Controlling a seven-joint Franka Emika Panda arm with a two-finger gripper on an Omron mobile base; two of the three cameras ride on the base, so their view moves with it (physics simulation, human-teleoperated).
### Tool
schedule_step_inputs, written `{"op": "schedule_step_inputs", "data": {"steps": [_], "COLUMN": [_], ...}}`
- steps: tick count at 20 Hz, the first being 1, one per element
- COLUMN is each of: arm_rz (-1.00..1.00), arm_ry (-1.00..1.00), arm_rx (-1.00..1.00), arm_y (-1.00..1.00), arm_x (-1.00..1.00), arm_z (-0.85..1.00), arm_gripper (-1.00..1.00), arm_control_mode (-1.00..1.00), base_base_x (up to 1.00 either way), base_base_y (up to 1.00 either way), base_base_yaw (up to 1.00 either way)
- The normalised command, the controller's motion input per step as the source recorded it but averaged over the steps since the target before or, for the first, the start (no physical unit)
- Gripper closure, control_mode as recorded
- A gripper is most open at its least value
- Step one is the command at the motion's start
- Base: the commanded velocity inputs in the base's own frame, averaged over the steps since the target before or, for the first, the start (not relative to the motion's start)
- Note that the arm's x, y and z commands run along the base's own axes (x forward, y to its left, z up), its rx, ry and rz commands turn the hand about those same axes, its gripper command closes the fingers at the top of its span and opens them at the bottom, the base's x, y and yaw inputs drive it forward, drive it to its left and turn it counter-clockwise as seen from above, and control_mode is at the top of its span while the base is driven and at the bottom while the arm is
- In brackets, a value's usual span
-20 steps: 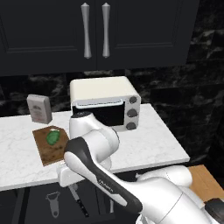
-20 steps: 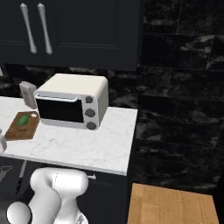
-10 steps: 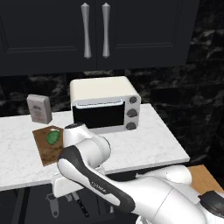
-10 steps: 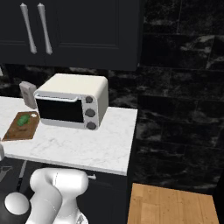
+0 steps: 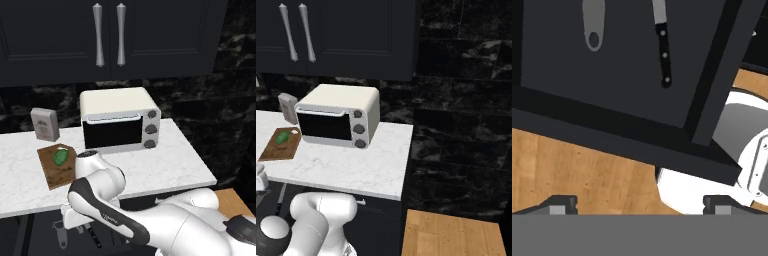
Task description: Place the appropriate cutting tool for cutting the broccoli skin on the cutting board.
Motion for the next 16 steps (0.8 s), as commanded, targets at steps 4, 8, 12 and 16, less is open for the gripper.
{"op": "schedule_step_inputs", "data": {"steps": [4, 8, 12, 16], "arm_rz": [-0.16, -0.18, -0.14, -0.13], "arm_ry": [0.00, 0.00, -0.07, 0.00], "arm_rx": [0.06, 0.00, 0.00, -0.01], "arm_y": [0.00, 0.00, 0.00, 0.00], "arm_x": [0.16, 0.14, 0.03, 0.01], "arm_z": [-0.25, -0.39, -0.48, -0.33], "arm_gripper": [-1.00, -1.00, -1.00, -1.00], "arm_control_mode": [-1.00, -1.00, -1.00, -1.00], "base_base_x": [0.00, 0.00, 0.00, 0.00], "base_base_y": [0.00, 0.00, 0.00, 0.00], "base_base_yaw": [0.00, 0.00, 0.00, 0.00]}}
